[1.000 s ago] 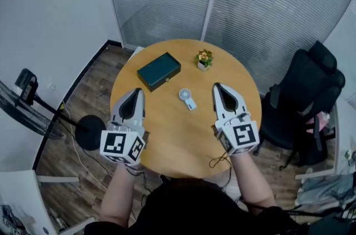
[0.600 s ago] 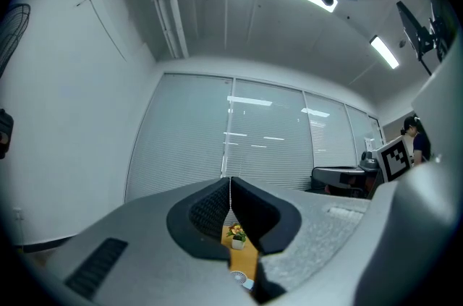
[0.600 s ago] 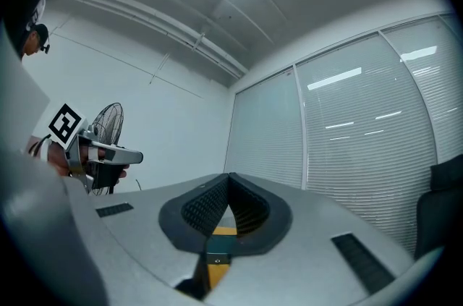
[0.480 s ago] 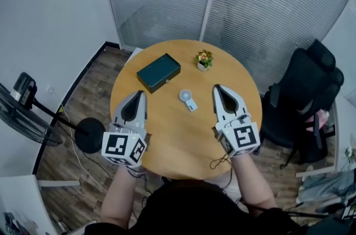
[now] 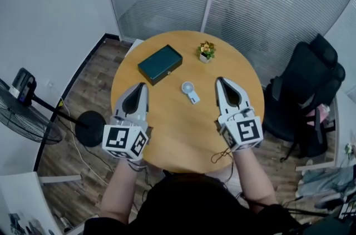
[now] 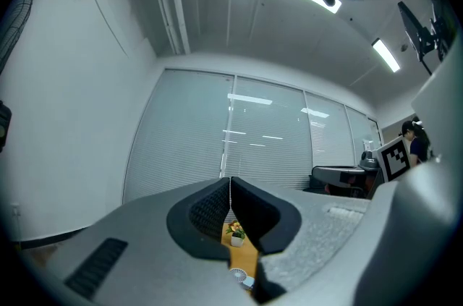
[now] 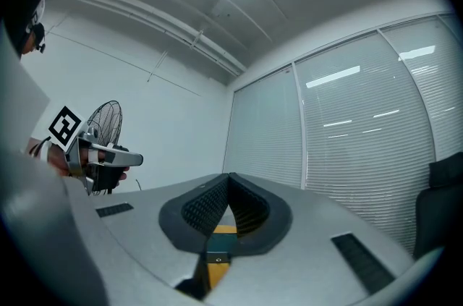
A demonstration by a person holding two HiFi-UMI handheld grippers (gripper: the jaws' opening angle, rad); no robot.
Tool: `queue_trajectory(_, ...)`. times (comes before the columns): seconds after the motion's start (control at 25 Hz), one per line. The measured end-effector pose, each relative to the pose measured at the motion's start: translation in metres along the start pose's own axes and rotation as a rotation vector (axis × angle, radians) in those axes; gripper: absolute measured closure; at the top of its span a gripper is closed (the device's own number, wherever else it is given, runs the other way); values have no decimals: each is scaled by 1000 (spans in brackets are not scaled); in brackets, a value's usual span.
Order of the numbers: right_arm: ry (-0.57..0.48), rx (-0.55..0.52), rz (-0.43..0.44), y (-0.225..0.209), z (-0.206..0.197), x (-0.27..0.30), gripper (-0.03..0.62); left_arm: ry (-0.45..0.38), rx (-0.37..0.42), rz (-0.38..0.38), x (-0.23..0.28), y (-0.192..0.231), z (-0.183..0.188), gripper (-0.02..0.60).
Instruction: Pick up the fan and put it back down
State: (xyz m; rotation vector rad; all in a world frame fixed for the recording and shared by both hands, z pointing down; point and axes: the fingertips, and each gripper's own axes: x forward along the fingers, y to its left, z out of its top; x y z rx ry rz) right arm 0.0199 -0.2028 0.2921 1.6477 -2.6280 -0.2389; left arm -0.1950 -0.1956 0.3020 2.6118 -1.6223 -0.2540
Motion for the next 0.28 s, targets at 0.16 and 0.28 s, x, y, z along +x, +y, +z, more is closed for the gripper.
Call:
queue_trajectory(0.16, 9, 4, -3, 0, -4, 2, 591, 16, 37, -5, 5, -2, -5, 574)
queue_trajectory(0.28, 16, 8, -3, 0, -6, 4, 591, 21, 43, -13, 8, -4, -8, 574)
